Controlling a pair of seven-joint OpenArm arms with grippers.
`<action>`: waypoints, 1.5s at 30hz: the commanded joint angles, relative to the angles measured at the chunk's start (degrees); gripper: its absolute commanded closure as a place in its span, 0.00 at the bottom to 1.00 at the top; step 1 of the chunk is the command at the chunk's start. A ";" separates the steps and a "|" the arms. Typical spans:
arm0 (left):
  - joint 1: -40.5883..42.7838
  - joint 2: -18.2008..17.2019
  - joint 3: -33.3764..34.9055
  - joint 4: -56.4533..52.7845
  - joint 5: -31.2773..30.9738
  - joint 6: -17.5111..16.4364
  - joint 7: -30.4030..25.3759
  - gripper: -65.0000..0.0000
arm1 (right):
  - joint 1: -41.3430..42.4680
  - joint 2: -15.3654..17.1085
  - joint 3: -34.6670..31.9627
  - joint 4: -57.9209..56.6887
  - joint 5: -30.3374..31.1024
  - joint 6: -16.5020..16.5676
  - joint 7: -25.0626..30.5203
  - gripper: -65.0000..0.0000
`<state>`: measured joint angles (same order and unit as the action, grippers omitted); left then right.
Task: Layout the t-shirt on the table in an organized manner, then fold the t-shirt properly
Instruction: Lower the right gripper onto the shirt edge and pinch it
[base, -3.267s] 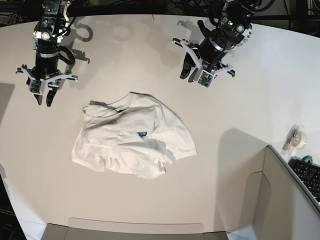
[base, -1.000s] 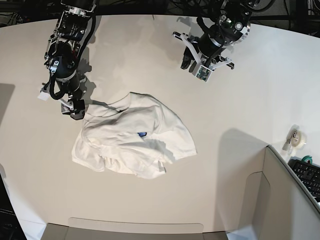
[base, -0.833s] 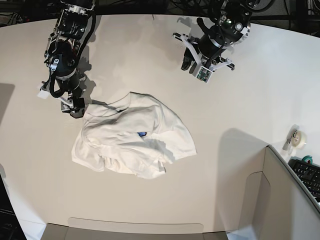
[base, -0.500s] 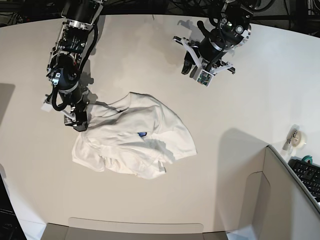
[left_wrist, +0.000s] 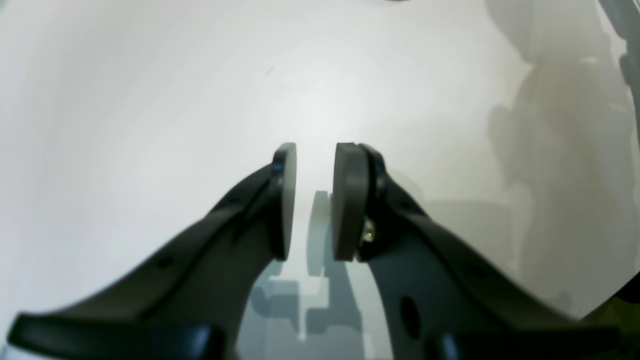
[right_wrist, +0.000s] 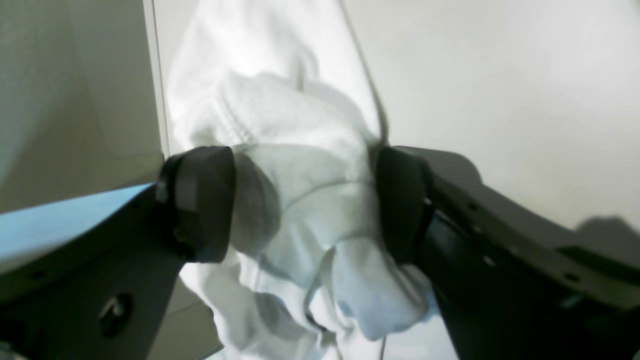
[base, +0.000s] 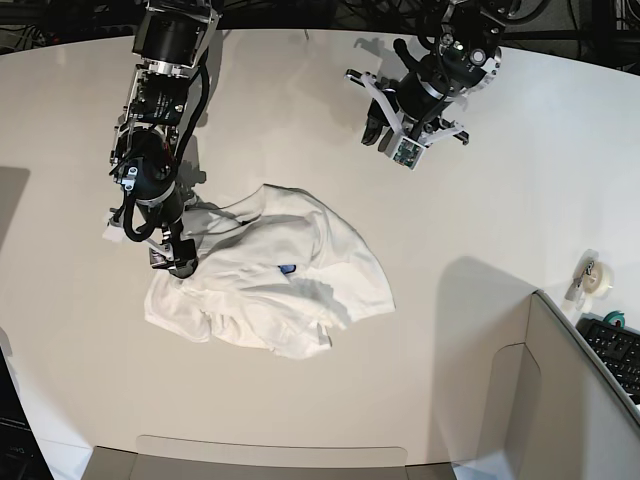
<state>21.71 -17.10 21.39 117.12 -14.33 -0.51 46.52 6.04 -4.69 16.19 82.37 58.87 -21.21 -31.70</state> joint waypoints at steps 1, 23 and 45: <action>-0.13 -0.17 -0.16 0.90 -0.31 -0.15 -0.94 0.79 | -0.37 -0.19 -0.23 0.05 -0.01 -2.22 -2.19 0.32; -0.13 -0.17 -0.16 0.81 -0.31 -0.15 -0.94 0.79 | -3.89 0.07 -0.40 14.12 -0.37 -2.22 -2.27 0.33; 0.22 -0.17 0.02 0.81 -0.31 -0.15 -0.94 0.79 | -0.55 1.13 -0.14 2.69 -0.63 -2.22 -2.01 0.33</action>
<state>21.91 -17.12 21.39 117.12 -14.31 -0.62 46.52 5.13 -3.68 16.19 84.93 58.81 -22.13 -33.36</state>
